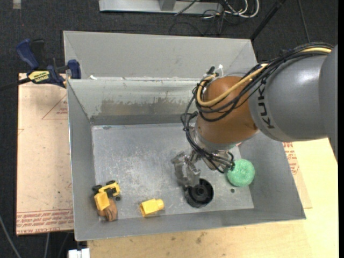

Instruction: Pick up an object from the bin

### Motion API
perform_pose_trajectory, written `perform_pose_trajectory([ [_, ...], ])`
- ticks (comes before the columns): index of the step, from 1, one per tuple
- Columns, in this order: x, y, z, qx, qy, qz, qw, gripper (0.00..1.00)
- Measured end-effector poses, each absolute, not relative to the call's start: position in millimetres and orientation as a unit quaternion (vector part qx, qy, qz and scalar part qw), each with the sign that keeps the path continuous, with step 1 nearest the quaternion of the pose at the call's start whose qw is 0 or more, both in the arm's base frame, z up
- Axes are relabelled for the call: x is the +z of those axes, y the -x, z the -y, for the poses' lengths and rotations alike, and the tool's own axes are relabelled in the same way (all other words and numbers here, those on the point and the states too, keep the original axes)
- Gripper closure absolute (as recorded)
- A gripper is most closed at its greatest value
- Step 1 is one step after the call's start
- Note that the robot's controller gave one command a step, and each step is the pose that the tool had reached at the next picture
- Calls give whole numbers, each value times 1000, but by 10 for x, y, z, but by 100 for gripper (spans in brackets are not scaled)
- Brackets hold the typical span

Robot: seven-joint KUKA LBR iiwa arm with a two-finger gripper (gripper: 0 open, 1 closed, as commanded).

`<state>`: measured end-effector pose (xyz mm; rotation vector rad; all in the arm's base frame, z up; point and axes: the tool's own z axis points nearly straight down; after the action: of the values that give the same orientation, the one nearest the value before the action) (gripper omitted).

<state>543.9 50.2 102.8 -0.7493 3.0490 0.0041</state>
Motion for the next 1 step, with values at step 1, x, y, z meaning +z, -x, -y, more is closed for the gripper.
perform_pose_trajectory([
  [1,1028,-5439,-502,1,239,-971,1,0],
])
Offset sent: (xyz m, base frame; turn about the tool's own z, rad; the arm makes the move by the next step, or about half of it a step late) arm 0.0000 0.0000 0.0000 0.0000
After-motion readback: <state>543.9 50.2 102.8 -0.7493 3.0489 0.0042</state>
